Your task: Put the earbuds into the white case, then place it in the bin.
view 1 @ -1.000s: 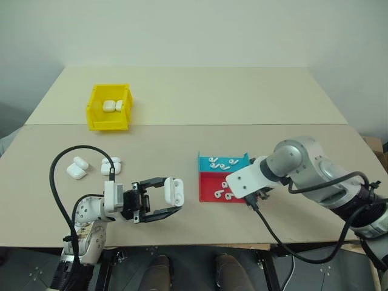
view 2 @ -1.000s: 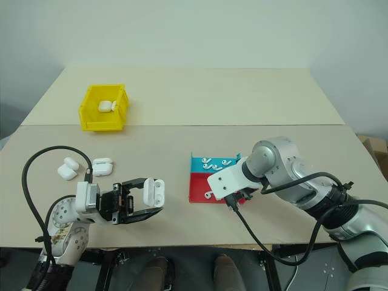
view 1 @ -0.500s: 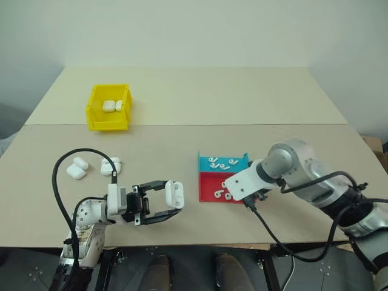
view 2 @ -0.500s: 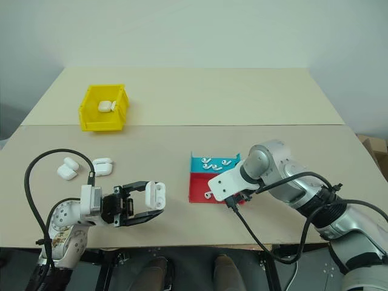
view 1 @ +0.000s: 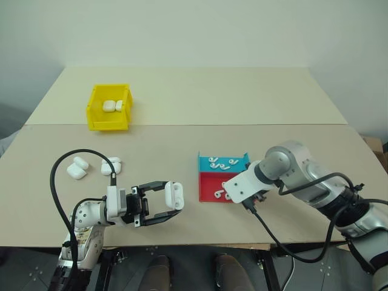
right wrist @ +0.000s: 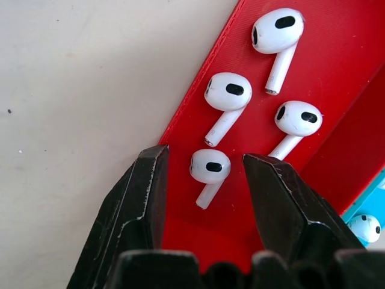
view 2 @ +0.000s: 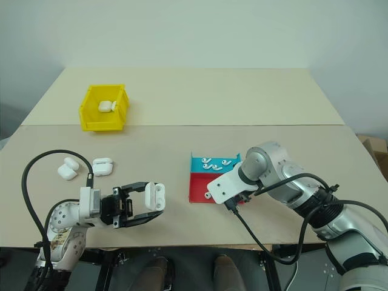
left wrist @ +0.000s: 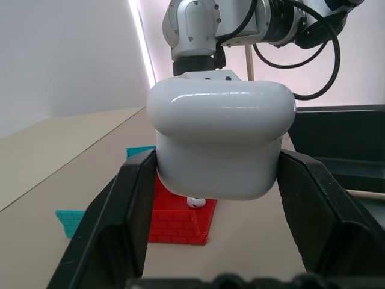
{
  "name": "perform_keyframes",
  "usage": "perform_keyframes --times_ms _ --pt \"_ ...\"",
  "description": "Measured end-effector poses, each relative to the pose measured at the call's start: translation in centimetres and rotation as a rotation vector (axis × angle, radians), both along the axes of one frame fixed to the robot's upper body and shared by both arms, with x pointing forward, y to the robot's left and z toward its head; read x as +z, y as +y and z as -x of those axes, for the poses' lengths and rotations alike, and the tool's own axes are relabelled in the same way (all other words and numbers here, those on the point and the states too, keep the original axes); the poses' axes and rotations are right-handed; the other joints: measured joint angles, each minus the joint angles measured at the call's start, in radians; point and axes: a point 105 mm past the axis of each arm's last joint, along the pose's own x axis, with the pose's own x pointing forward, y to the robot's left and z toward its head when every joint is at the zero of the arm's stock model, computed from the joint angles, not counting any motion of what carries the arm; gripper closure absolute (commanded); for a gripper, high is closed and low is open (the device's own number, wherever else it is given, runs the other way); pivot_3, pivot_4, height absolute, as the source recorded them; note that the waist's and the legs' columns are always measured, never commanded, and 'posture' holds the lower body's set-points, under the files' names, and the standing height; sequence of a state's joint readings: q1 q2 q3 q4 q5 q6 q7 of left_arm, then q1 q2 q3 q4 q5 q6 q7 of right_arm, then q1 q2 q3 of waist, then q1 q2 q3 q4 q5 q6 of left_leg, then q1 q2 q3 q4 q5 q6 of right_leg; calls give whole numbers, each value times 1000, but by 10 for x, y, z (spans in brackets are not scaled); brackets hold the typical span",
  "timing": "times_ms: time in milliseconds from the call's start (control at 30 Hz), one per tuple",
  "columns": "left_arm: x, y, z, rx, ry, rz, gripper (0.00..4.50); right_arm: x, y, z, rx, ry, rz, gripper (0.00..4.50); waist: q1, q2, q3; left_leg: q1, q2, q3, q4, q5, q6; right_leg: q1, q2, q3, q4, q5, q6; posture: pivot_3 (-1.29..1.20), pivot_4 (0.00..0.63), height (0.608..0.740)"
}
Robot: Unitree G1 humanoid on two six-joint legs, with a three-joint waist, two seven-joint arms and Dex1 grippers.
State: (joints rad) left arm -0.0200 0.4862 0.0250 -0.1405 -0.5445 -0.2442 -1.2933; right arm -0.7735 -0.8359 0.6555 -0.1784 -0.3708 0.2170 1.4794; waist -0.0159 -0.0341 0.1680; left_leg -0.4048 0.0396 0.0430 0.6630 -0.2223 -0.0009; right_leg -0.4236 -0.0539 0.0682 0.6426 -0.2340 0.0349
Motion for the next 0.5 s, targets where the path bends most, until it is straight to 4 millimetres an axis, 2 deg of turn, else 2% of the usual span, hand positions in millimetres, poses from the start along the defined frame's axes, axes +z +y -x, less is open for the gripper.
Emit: perform_keyframes --times_ms 500 --pt "-1 0 -2 16 -2 -12 1708 -1 0 -2 20 -8 7 2075 0 0 0 0 0 0 0 0 0 0 0 0 0 0 0 0 150 740"
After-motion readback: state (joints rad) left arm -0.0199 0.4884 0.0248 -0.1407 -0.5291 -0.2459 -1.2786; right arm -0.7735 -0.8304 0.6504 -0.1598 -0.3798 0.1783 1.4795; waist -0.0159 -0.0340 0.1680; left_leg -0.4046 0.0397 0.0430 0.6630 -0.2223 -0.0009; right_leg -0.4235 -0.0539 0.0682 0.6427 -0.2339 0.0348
